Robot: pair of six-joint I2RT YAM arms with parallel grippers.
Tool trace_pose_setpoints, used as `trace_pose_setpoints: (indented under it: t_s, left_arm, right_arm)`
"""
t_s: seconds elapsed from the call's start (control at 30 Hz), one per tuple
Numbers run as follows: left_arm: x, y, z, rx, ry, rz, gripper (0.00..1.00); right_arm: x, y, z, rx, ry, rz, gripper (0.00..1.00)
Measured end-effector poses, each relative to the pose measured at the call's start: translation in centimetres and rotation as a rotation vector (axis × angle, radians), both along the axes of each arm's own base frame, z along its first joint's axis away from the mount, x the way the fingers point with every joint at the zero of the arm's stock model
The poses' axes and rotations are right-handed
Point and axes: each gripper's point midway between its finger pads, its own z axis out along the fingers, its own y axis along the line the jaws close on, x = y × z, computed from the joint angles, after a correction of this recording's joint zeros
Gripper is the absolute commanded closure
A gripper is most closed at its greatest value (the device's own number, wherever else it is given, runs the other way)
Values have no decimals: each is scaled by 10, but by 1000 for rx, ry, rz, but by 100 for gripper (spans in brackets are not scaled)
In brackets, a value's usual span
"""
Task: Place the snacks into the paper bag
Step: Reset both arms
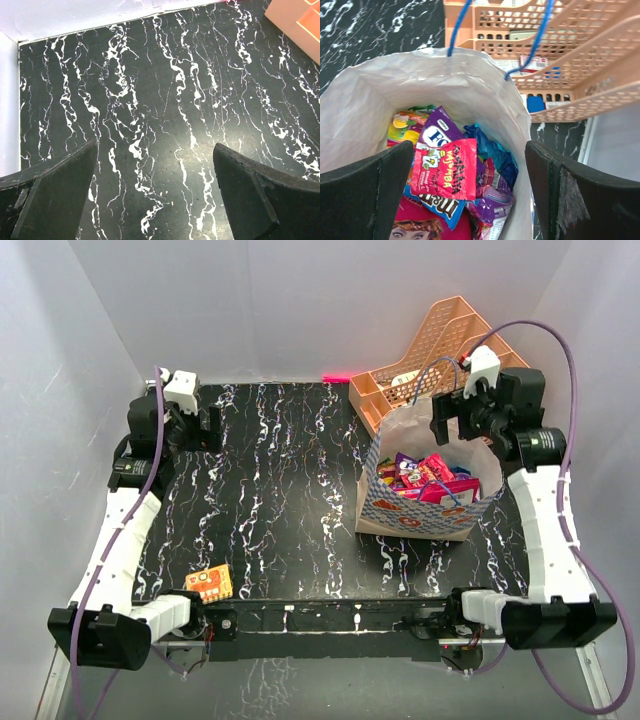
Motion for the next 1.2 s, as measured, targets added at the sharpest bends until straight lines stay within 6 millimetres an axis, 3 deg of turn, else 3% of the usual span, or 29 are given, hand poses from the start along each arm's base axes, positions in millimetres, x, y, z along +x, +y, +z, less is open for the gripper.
trace_pose_setpoints:
  t_s: [0.23, 0.33, 0.6, 1.03, 1.2]
  left_arm:
    - [-4, 14, 2, 67, -5, 45, 2]
    - [-4, 23, 2, 94, -6, 84, 2]
    - [1, 28, 9, 101, -37, 117, 2]
    - [9, 33, 53, 67, -206, 159, 2]
    - [4, 40, 63, 66, -252, 201, 2]
  right_arm:
    - [-12, -19, 8, -8, -119, -134, 2]
    - [-3, -20, 13, 1, -144, -144, 2]
    - [21, -20, 4, -17, -131, -130, 1]
    - [35, -10, 31, 15, -257, -85, 2]
    - [25, -9, 25, 20, -282, -78, 2]
